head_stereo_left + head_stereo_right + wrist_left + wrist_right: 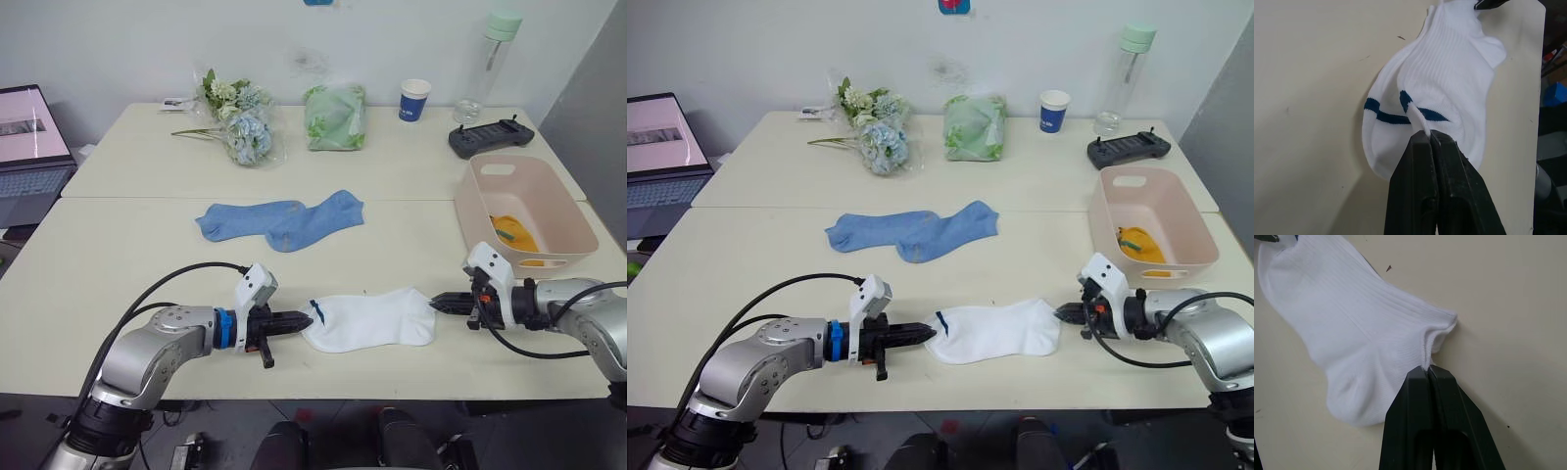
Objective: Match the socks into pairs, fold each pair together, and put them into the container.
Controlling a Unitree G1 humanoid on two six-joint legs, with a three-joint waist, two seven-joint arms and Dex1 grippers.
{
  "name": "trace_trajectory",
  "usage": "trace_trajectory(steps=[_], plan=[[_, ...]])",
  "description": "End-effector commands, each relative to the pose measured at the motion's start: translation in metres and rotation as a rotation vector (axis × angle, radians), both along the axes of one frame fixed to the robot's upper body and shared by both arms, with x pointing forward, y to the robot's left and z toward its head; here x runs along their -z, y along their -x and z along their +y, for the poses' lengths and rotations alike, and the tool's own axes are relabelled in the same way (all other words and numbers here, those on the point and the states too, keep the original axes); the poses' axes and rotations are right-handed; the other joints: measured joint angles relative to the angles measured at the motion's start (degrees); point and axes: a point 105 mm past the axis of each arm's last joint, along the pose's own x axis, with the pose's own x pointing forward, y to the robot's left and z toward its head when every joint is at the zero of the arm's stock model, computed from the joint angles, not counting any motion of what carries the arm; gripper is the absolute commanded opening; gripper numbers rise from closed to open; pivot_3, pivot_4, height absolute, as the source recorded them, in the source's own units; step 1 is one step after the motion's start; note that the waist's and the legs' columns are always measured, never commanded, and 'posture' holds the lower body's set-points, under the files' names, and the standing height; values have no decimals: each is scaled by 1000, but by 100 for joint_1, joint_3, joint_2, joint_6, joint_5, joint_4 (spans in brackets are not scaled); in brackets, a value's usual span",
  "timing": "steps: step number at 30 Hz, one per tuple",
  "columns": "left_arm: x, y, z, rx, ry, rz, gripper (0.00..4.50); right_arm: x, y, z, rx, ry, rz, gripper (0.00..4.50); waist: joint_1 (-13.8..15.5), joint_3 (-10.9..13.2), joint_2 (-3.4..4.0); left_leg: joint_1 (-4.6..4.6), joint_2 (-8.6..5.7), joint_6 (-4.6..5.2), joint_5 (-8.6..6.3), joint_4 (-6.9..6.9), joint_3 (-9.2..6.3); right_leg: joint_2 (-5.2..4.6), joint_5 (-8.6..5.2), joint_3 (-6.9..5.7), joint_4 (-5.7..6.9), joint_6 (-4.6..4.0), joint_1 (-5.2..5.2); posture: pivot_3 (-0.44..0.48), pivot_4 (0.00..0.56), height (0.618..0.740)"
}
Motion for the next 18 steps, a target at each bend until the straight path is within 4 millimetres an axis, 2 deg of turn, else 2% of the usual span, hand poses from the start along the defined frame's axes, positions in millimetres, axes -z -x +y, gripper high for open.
trace_trajectory(steps=[1,6,10,18], plan=[[-18,0,2,13,26,-36,0,-18,7,7,-49,-41,-11,20,0,0,0,0,0,0,0,0,0,0,0,0,0,0,0,0,150,740],[-25,-5,7,4,23,-34,0,-21,9,13,-29,-83,6,20,-1,0,0,0,0,2,-1,0,-2,0,0,-2,0,0,1,0,150,740],[-21,-7,9,3,1,-31,0,-11,10,12,-10,-68,23,20,0,0,0,0,0,2,-1,0,-1,0,0,-1,0,0,0,0,150,740],[-17,-8,11,-4,-9,-28,0,-10,2,11,23,-71,-5,20,-1,0,0,0,0,1,-1,0,0,0,0,0,0,0,0,0,150,740]])
